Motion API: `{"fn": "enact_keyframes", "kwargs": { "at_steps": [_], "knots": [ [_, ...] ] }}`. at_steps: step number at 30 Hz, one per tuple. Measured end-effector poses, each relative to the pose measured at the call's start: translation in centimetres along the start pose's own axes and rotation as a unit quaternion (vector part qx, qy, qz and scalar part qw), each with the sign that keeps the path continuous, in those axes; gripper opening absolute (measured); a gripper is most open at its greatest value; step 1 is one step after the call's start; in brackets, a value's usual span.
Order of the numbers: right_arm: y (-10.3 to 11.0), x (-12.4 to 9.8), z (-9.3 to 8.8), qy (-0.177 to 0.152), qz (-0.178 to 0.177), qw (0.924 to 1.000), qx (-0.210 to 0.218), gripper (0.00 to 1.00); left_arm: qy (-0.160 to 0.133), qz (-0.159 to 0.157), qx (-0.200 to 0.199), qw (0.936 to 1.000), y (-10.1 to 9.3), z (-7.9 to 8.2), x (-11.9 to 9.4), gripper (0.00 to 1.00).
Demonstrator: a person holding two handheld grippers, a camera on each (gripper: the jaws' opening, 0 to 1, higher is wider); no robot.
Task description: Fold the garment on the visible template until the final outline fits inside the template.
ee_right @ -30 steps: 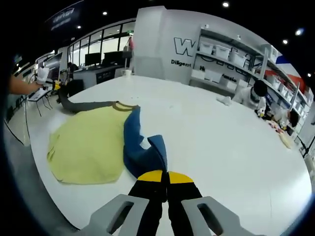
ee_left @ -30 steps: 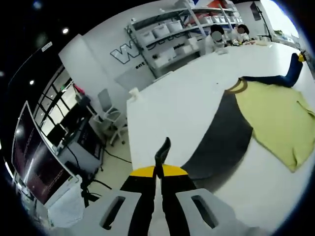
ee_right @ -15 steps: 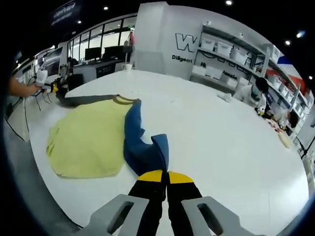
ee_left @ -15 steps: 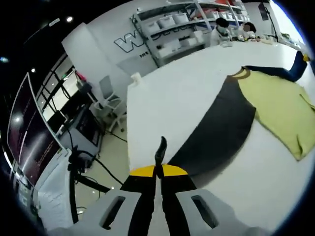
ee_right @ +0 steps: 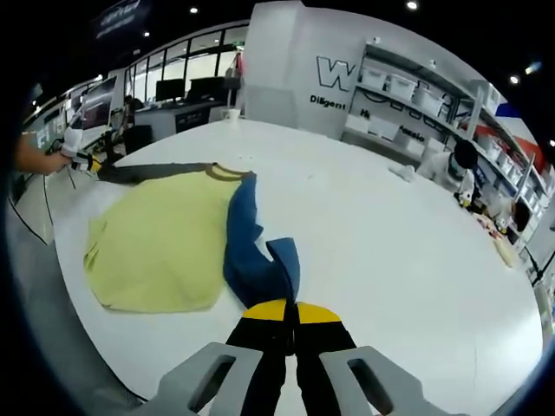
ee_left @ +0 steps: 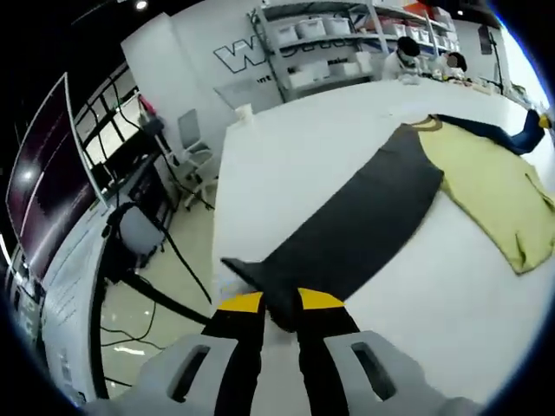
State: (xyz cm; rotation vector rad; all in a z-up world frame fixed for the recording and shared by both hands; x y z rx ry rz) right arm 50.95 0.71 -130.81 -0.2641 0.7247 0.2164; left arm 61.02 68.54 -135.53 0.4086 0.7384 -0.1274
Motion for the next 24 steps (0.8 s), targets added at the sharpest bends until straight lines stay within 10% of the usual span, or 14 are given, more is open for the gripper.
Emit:
{"fn": "enact_keyframes", "kwargs": {
  "at_steps": [24],
  "knots": [
    [-2.8, -1.1, 2.9, -0.041, -0.019, 0.9987, 0.025, 0.00, -0.012, -0.023, 0.023, 0.9994, -2.0, -0.3, -0.9, 0.22]
  ]
}}
Point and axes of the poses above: the point that each gripper's makers call its tool centre point, and the gripper's own axes: x roughly forward along the fingers, y roughly to its left, z roughly out of its top, the point moved 5 cm from there along -x, roughly backward along the fingers, and after that the axes turned 4 degrees about y, right-handed, at the moved point
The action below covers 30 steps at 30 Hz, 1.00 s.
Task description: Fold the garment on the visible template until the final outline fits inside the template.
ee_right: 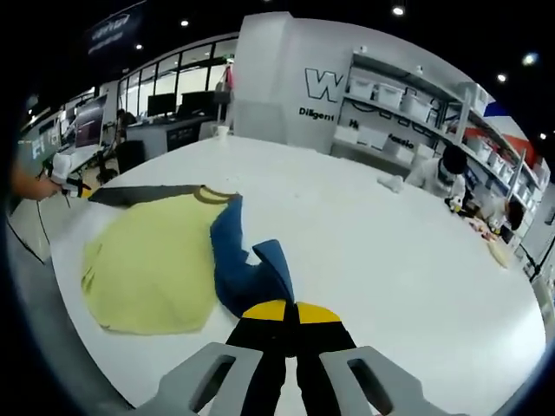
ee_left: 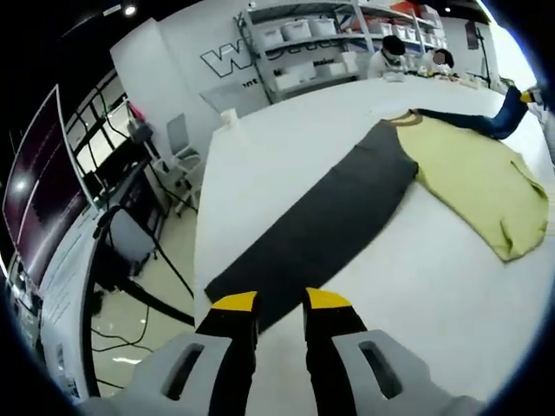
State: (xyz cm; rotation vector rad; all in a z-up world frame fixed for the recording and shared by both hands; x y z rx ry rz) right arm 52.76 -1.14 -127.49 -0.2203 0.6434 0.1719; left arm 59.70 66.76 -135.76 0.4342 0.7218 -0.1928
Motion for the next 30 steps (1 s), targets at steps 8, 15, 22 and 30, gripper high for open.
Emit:
{"fn": "enact_keyframes", "kwargs": {
  "at_steps": [8, 15, 22, 30],
  "knots": [
    [-1.8, -0.2, 1.9, -0.022, -0.011, 0.9994, 0.025, 0.00, -0.002, -0.005, 0.011, 0.9999, -0.4, -0.3, -0.9, 0.22],
    [-3.1, -0.1, 3.4, -0.033, -0.012, 0.9987, 0.036, 0.00, -0.011, -0.011, 0.009, 0.9998, -0.8, -0.4, -1.8, 0.23],
    [-4.2, 0.2, 4.8, -0.041, -0.014, 0.9982, 0.041, 0.00, -0.034, -0.027, 0.006, 0.9991, -1.5, 0.3, -2.9, 0.25],
    [-5.7, 0.7, 5.8, -0.041, -0.014, 0.9980, 0.045, 0.00, -0.082, -0.091, 0.035, 0.9918, -4.4, 1.5, -4.4, 0.38]
  ]
}}
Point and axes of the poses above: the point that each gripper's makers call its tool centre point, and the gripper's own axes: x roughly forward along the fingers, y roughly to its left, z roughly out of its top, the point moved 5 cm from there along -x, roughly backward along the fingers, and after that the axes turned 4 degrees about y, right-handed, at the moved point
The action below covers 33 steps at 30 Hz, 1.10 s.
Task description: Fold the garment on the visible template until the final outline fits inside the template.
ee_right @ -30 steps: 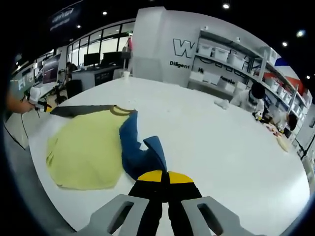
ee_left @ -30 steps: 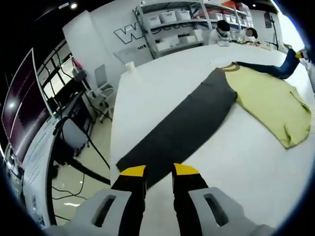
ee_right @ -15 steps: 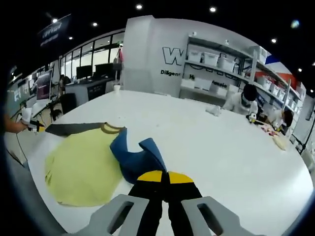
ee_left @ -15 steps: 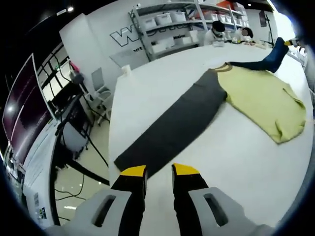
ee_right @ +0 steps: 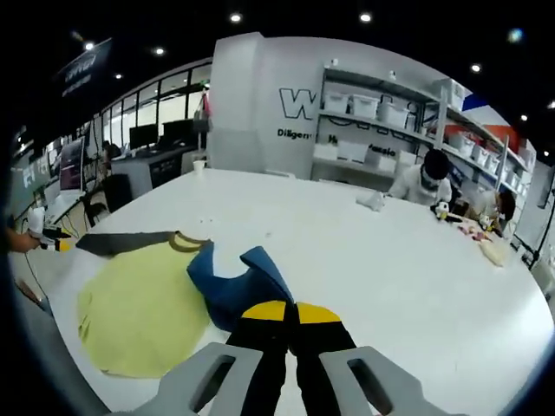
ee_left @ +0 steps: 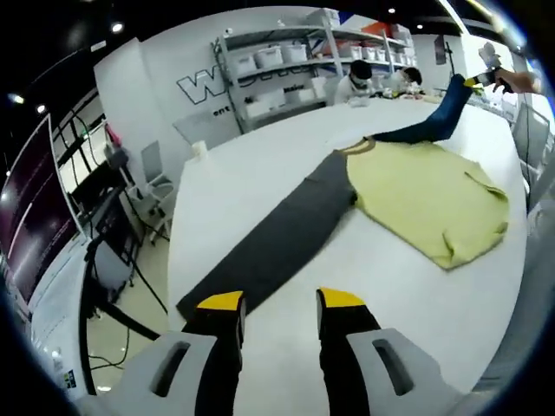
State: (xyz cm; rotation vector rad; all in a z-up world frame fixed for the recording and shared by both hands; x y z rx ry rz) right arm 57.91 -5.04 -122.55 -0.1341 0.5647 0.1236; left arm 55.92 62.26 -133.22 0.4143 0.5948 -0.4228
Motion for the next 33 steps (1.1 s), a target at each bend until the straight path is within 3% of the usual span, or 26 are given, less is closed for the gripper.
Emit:
{"fn": "enact_keyframes", "kwargs": {
  "at_steps": [9, 15, 20, 24, 33],
  "knots": [
    [-0.4, 0.2, 0.5, 0.010, 0.000, 0.9999, -0.005, 0.00, -0.058, -0.090, -0.016, 0.9942, -3.2, 1.7, -1.1, 0.60],
    [-0.8, 0.1, 1.4, 0.009, -0.001, 0.9998, 0.016, 0.00, -0.072, -0.120, -0.014, 0.9901, -4.5, 2.3, -1.5, 0.71],
    [-1.6, 0.1, 2.7, -0.001, -0.006, 0.9998, 0.020, 0.00, -0.070, -0.125, -0.004, 0.9896, -5.0, 2.4, -1.6, 0.72],
    [-3.1, 0.4, 3.2, 0.002, -0.019, 0.9985, 0.052, 0.00, -0.069, -0.127, -0.002, 0.9895, -5.1, 2.3, -1.6, 0.71],
    [-5.5, 1.8, 2.8, 0.031, -0.029, 0.9960, 0.079, 0.00, -0.067, -0.123, -0.007, 0.9901, -5.1, 2.2, -2.1, 0.70]
  ]
}}
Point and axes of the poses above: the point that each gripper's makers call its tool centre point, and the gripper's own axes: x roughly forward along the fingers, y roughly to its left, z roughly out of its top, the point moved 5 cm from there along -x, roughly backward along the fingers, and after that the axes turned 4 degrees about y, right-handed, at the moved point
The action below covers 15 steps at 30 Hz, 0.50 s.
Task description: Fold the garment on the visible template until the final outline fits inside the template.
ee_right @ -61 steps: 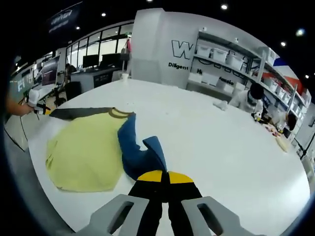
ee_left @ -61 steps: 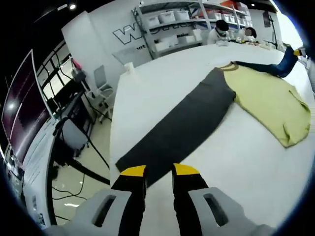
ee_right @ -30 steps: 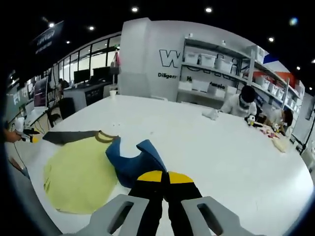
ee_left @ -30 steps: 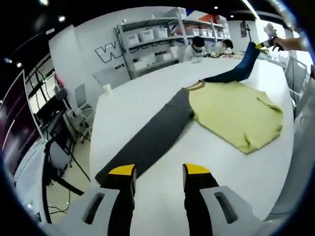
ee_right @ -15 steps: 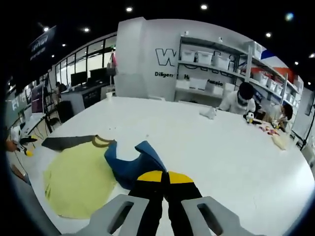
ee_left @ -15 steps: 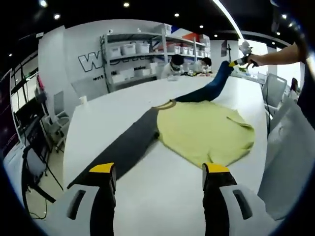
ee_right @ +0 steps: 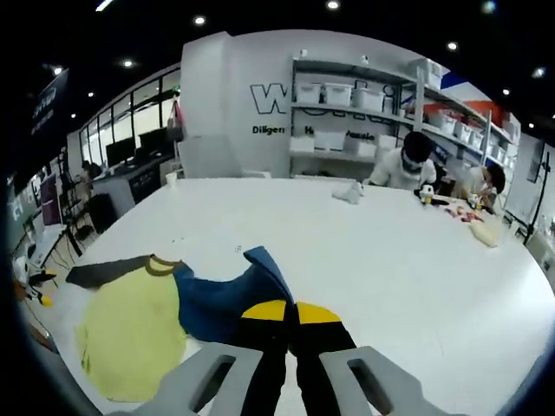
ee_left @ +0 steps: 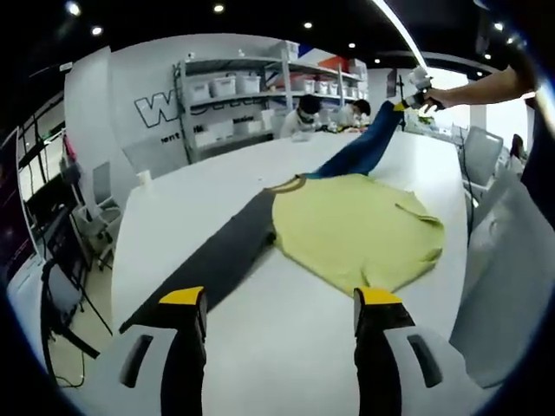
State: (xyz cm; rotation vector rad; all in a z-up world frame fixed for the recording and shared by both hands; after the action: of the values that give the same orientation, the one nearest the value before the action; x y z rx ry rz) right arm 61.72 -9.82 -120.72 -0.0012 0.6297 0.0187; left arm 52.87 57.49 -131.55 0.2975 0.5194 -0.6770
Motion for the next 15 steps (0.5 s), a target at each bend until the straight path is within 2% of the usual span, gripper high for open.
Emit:
{"fn": "enact_keyframes", "kwargs": {
  "at_steps": [15],
  "knots": [
    [-3.5, 3.0, -3.9, 0.044, -0.013, 0.9983, 0.036, 0.00, 0.013, 0.009, 0.003, 0.9999, 0.0, 0.4, -1.0, 0.69]
  ]
}}
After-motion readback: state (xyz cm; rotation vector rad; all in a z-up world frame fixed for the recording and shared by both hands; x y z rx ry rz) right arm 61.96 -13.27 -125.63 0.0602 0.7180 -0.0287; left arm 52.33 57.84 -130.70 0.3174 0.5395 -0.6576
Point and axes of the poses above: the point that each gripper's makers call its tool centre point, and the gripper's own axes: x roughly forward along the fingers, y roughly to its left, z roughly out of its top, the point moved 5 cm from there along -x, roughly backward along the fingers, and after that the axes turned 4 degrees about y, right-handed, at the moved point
